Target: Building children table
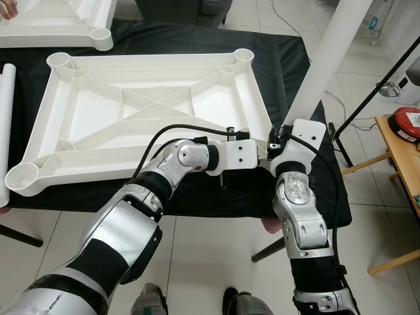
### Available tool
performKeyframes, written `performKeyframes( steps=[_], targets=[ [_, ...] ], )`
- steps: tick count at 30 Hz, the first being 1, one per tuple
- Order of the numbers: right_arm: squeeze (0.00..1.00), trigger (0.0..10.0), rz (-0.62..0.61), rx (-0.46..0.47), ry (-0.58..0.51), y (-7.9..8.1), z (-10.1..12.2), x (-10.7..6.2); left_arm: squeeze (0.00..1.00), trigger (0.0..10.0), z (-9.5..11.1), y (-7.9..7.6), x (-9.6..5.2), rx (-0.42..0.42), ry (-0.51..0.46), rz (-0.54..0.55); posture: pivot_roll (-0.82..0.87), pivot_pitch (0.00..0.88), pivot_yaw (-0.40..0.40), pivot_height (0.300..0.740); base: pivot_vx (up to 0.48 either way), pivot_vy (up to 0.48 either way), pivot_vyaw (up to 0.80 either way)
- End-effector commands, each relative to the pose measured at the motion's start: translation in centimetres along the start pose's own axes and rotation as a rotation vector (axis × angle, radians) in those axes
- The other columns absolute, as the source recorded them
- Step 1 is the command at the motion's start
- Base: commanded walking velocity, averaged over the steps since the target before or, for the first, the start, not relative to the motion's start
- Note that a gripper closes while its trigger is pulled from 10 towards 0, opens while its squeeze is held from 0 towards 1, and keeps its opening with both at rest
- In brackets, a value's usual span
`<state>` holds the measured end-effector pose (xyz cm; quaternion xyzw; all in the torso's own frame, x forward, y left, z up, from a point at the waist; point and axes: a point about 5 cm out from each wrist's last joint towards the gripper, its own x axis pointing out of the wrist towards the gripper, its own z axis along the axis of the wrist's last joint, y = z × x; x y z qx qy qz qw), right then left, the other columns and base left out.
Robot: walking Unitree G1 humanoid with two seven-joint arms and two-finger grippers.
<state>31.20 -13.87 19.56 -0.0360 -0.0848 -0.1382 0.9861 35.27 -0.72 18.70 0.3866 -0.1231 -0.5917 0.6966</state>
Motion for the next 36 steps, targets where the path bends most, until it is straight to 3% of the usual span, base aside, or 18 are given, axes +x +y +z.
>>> performKeyframes(
  steps=[1,5,7,9,11,16,17,18,19,20,23,24,27,28,29,33,35,36],
  targets=[
    [0.0,0.0,-0.24,-0.143,0.135,-4.4,-3.1,0.6,0.0,0.0,2.1,-0.1,1.1,0.078,-0.094,-0.058,0.11,0.172,-0.013,0.74,0.0,0.0,0.0],
    [0.0,0.0,-0.242,-0.134,0.138,-4.5,-3.2,0.7,0.0,0.0,2.0,-0.3,1.6,0.046,-0.048,-0.081,0.11,0.167,-0.009,0.74,0.0,0.0,0.0],
    [0.0,0.0,-0.214,-0.099,0.134,-4.3,-3.3,0.7,0.0,0.0,1.2,-0.7,1.8,0.043,0.051,-0.129,0.11,0.164,-0.006,0.74,0.0,0.0,0.0],
    [0.0,0.0,-0.214,-0.099,0.134,-4.3,-3.3,0.7,0.0,0.0,1.2,-0.7,1.8,0.043,0.051,-0.129,0.11,0.164,-0.006,0.74,0.0,0.0,0.0],
    [0.0,0.0,-0.214,-0.078,0.134,-4.6,-3.7,0.4,0.0,0.0,0.5,-0.8,1.7,-0.009,0.109,-0.126,0.1,0.163,-0.005,0.74,0.0,0.0,0.0],
    [0.0,0.0,-0.215,-0.075,0.137,-4.8,-4.2,0.1,0.0,0.0,0.2,-0.8,1.5,-0.057,0.105,-0.118,0.11,0.158,-0.003,0.74,0.0,0.0,0.0],
    [0.0,0.6,-0.18,-0.062,0.131,-4.6,-4.3,0.0,0.0,0.0,-0.1,-1.0,1.2,-0.055,0.097,-0.137,0.11,0.158,-0.003,0.74,0.0,0.0,0.0],
    [0.0,0.6,-0.18,-0.062,0.131,-4.6,-4.3,0.0,0.0,0.0,-0.1,-1.0,1.2,-0.055,0.097,-0.137,0.11,0.158,-0.003,0.74,0.0,0.0,0.0],
    [0.0,4.0,-0.139,-0.052,0.125,-4.2,-4.3,0.0,0.0,0.0,-0.4,-1.3,0.9,-0.043,0.091,-0.154,0.11,0.153,-0.005,0.74,0.0,0.0,0.0],
    [0.0,10.0,-0.101,-0.046,0.115,-4.0,-4.1,0.1,0.0,0.0,-0.6,-1.5,0.6,-0.033,0.084,-0.168,0.11,0.153,-0.005,0.74,0.0,0.0,0.0],
    [0.0,10.0,-0.065,-0.04,0.108,-3.8,-4.0,0.2,0.0,0.0,-0.7,-1.7,0.4,-0.027,0.077,-0.178,0.11,0.153,-0.005,0.74,0.0,0.0,0.0],
    [1.0,10.0,-0.029,-0.051,0.098,-3.7,-3.8,0.4,0.0,0.0,-0.8,-1.8,0.3,-0.024,0.074,-0.181,0.11,0.148,-0.011,0.74,0.0,0.0,0.0],
    [1.0,10.0,0.062,-0.039,0.076,-3.6,-3.2,0.7,0.0,0.0,-1.0,-2.1,0.0,-0.011,0.071,-0.193,0.11,0.146,-0.014,0.74,0.0,0.0,0.0],
    [0.75,10.0,0.139,-0.033,0.053,-3.3,-2.6,0.8,0.0,0.0,-1.0,-2.2,-0.1,-0.006,0.071,-0.194,0.11,0.146,-0.014,0.74,0.0,0.0,0.0],
    [0.0,10.0,0.233,-0.029,0.028,-3.0,-2.0,0.7,0.0,0.0,-1.1,-2.1,-0.2,0.004,0.071,-0.19,0.11,0.144,-0.016,0.74,0.0,0.0,0.0],
    [0.0,10.0,0.296,-0.029,0.011,-2.8,-1.6,0.6,0.0,0.0,-1.1,-2.1,-0.3,0.008,0.072,-0.187,0.11,0.144,-0.016,0.74,0.0,0.0,0.0],
    [0.0,10.0,0.56,-0.052,-0.037,-2.7,0.0,-0.2,0.0,0.0,-0.9,-2.0,-0.7,0.033,0.04,-0.202,0.11,0.145,-0.018,0.74,0.0,0.0,0.0],
    [0.0,10.0,0.56,-0.052,-0.037,-2.7,0.0,-0.2,0.0,0.0,-0.9,-2.0,-0.7,0.033,0.04,-0.202,0.11,0.145,-0.018,0.74,0.0,0.0,0.0]
  ],
)
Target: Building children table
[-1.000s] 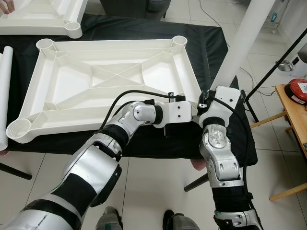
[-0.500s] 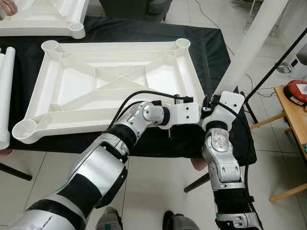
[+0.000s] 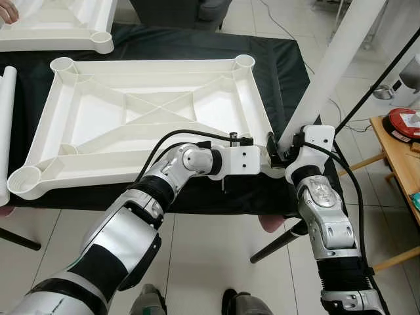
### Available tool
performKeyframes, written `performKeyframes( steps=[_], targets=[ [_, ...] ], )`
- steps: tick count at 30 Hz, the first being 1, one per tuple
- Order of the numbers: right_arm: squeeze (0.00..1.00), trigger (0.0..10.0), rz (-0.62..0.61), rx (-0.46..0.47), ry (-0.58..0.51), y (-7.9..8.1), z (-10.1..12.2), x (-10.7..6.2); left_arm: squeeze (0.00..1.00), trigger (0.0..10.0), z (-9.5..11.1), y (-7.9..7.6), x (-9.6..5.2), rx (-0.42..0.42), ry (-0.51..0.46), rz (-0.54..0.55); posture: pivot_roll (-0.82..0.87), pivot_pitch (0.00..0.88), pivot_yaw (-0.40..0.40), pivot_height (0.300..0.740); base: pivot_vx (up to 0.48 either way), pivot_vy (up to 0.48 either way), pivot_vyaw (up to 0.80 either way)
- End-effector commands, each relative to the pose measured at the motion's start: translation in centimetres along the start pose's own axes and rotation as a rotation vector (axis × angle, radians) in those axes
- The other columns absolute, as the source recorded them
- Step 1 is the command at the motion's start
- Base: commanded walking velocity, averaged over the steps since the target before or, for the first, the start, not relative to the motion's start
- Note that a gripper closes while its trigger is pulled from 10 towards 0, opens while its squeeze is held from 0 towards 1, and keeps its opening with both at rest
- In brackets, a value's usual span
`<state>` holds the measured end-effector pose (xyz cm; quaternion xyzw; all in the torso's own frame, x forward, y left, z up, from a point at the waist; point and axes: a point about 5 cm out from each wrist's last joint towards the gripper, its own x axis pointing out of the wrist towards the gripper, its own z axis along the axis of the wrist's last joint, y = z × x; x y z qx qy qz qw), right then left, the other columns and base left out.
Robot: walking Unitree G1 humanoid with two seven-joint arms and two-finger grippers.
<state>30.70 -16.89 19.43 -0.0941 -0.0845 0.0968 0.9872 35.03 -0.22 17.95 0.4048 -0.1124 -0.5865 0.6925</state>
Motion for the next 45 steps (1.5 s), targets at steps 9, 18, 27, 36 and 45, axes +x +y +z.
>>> performKeyframes(
  steps=[9,18,27,36,45],
  targets=[
    [0.0,10.0,0.5,-0.025,-0.02,0.6,1.9,-1.0,0.0,0.0,-0.3,-2.1,-2.0,0.1,-0.076,-0.283,0.11,0.15,-0.015,0.74,0.0,0.0,0.0],
    [0.0,0.0,0.684,0.046,0.059,1.1,0.5,-0.4,0.0,0.0,-0.4,-2.3,-2.6,0.103,-0.093,-0.289,0.13,0.152,-0.027,0.74,0.0,0.0,0.0],
    [0.0,0.0,0.483,0.041,0.175,1.1,-2.2,0.3,0.0,0.0,0.1,-1.8,-2.5,0.06,-0.115,-0.29,0.14,0.159,-0.027,0.74,0.0,0.0,0.0],
    [0.0,0.0,0.109,0.066,0.234,0.8,-3.8,1.0,0.0,0.0,0.9,-1.2,-1.8,0.009,-0.145,-0.288,0.14,0.163,-0.022,0.74,0.0,0.0,0.0],
    [0.0,0.0,-0.391,0.097,0.26,1.5,-4.6,0.3,0.0,0.0,2.6,0.0,-0.5,-0.002,-0.181,-0.281,0.13,0.164,-0.018,0.74,0.0,0.0,0.0]
  ],
)
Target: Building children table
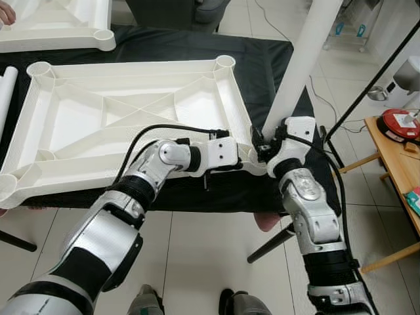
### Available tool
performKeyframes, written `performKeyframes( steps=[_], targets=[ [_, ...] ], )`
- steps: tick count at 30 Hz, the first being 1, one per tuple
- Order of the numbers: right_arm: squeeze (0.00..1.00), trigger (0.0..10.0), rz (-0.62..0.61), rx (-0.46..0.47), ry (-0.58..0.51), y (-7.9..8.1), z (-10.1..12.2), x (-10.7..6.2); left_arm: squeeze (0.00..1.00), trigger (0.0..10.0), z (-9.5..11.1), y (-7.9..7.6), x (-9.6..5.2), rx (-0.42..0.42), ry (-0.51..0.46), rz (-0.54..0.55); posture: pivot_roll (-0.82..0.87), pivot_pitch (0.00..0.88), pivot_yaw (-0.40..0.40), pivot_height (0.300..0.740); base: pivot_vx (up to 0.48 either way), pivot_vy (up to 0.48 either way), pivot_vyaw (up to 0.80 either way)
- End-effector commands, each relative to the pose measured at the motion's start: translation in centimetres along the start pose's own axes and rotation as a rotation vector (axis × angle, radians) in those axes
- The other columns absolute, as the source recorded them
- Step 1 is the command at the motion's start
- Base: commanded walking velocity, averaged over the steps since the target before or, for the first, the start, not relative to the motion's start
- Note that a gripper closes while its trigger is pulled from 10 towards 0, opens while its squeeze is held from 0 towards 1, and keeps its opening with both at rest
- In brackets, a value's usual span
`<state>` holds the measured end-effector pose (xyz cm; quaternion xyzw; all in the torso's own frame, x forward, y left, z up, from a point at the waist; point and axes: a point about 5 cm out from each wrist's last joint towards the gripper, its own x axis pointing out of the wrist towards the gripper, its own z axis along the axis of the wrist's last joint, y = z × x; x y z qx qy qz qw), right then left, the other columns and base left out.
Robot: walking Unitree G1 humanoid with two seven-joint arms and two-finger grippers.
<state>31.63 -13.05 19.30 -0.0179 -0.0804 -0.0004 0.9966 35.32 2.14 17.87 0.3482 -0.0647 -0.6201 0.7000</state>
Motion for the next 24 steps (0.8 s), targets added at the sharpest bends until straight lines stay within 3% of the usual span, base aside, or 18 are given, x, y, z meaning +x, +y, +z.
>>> performKeyframes(
  steps=[1,2,8,9,10,12,13,14,15,16,17,18,19,23,24],
  targets=[
    [0.0,0.0,-0.202,-0.062,0.226,-2.9,-4.6,-0.8,0.0,0.0,3.7,-0.6,1.7,0.147,-0.134,-0.23,0.13,0.164,-0.018,0.74,0.0,0.0,0.0],
    [0.0,0.0,-0.256,-0.047,0.216,-2.6,-4.5,-0.9,0.0,0.0,4.0,-0.6,1.9,0.147,-0.139,-0.231,0.13,0.165,-0.01,0.74,0.0,0.0,0.0],
    [0.0,0.0,-0.258,-0.014,0.19,-1.8,-4.2,-0.8,0.0,0.0,4.0,-0.7,2.0,0.143,-0.142,-0.239,0.13,0.165,-0.01,0.74,0.0,0.0,0.0],
    [0.0,3.6,-0.211,-0.007,0.173,-1.4,-3.8,-0.6,0.0,0.0,3.9,-0.8,1.9,0.139,-0.139,-0.244,0.13,0.165,-0.01,0.74,0.0,0.0,0.0],
    [0.03,10.0,-0.145,-0.003,0.144,-1.1,-3.4,-0.4,0.0,0.0,3.6,-0.9,1.7,0.136,-0.136,-0.248,0.13,0.165,-0.01,0.74,0.0,0.0,0.0],
    [0.03,10.0,-0.103,-0.003,0.125,-0.9,-3.1,-0.3,0.0,0.0,3.5,-1.0,1.6,0.133,-0.134,-0.251,0.13,0.164,-0.01,0.74,0.0,0.0,0.0],
    [1.0,10.0,-0.06,0.012,0.098,-0.7,-2.6,-0.2,0.0,0.0,3.3,-1.1,1.5,0.13,-0.132,-0.256,0.13,0.163,-0.012,0.74,0.0,0.0,0.0],
    [1.0,10.0,-0.06,0.012,0.098,-0.7,-2.6,-0.2,0.0,0.0,3.3,-1.1,1.5,0.13,-0.132,-0.256,0.13,0.163,-0.012,0.74,0.0,0.0,0.0],
    [1.0,10.0,0.053,0.025,0.07,-0.2,-1.9,-0.1,0.0,0.0,3.1,-1.2,1.4,0.127,-0.13,-0.261,0.13,0.163,-0.012,0.74,0.0,0.0,0.0],
    [0.0,10.0,0.171,0.034,0.046,0.1,-1.1,-0.1,0.0,0.0,2.9,-1.3,1.2,0.127,-0.129,-0.268,0.13,0.162,-0.015,0.74,0.0,0.0,0.0],
    [0.0,10.0,0.171,0.034,0.046,0.1,-1.1,-0.1,0.0,0.0,2.9,-1.3,1.2,0.127,-0.129,-0.268,0.13,0.162,-0.015,0.74,0.0,0.0,0.0],
    [0.0,10.0,0.294,0.04,0.024,0.3,-0.4,-0.3,0.0,0.0,2.7,-1.5,1.0,0.129,-0.127,-0.278,0.13,0.16,-0.017,0.74,0.0,0.0,0.0],
    [0.0,10.0,0.294,0.04,0.024,0.3,-0.4,-0.3,0.0,0.0,2.7,-1.5,1.0,0.129,-0.127,-0.278,0.13,0.16,-0.017,0.74,0.0,0.0,0.0],
    [0.0,10.0,0.696,-0.026,0.029,-0.7,0.9,-1.8,0.0,0.0,2.0,-2.6,0.1,0.175,-0.116,-0.343,0.13,0.159,-0.021,0.74,0.0,0.0,0.0],
    [0.0,10.0,0.696,-0.026,0.029,-0.7,0.9,-1.8,0.0,0.0,2.0,-2.6,0.1,0.175,-0.116,-0.343,0.13,0.159,-0.021,0.74,0.0,0.0,0.0]
  ],
)
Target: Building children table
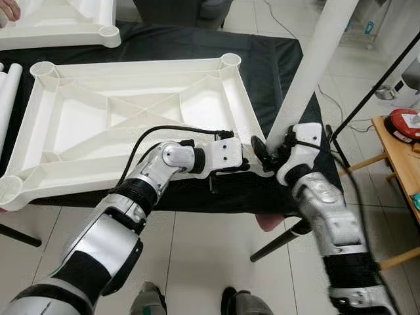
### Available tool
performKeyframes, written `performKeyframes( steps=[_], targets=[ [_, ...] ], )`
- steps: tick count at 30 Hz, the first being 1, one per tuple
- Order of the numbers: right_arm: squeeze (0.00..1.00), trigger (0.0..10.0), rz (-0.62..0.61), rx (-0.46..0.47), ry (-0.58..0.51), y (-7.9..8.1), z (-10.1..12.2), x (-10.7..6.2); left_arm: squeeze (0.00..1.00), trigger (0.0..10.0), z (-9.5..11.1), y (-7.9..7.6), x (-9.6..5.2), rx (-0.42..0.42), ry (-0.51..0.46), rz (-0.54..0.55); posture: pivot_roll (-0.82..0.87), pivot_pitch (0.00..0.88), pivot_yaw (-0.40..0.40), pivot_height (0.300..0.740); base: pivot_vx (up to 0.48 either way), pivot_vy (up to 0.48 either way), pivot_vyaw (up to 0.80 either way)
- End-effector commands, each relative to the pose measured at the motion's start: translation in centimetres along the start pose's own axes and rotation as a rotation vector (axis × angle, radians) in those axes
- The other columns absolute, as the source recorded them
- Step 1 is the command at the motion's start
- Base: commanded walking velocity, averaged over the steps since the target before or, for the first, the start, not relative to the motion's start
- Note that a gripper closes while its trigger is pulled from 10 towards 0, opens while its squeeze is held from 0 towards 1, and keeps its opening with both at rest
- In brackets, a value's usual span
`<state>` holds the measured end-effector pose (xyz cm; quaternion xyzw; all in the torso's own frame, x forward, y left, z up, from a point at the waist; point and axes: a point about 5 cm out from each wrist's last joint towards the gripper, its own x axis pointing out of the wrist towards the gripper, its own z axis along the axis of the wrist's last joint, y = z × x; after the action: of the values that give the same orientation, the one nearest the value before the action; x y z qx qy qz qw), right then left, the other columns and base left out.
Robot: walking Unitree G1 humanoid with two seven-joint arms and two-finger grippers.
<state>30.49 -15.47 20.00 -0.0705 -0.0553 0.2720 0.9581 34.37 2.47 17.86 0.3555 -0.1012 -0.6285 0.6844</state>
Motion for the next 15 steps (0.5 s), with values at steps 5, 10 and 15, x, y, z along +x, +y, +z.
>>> performKeyframes(
  steps=[5,10,15],
  targets=[
    [0.0,10.0,0.334,-0.037,0.018,1.6,0.2,-0.7,0.0,0.0,1.3,-2.7,0.1,0.135,-0.065,-0.392,0.13,0.156,-0.023,0.74,0.0,0.0,0.0],
    [0.0,10.0,0.387,-0.067,0.041,1.2,0.2,-0.8,0.0,0.0,1.1,-3.1,-0.2,0.138,-0.065,-0.406,0.14,0.153,-0.024,0.74,0.0,0.0,0.0],
    [0.0,0.0,0.303,-0.08,0.104,0.5,-1.3,0.0,0.0,0.0,1.5,-2.9,0.1,0.136,-0.075,-0.382,0.14,0.151,-0.027,0.74,0.0,0.0,0.0]
  ],
)
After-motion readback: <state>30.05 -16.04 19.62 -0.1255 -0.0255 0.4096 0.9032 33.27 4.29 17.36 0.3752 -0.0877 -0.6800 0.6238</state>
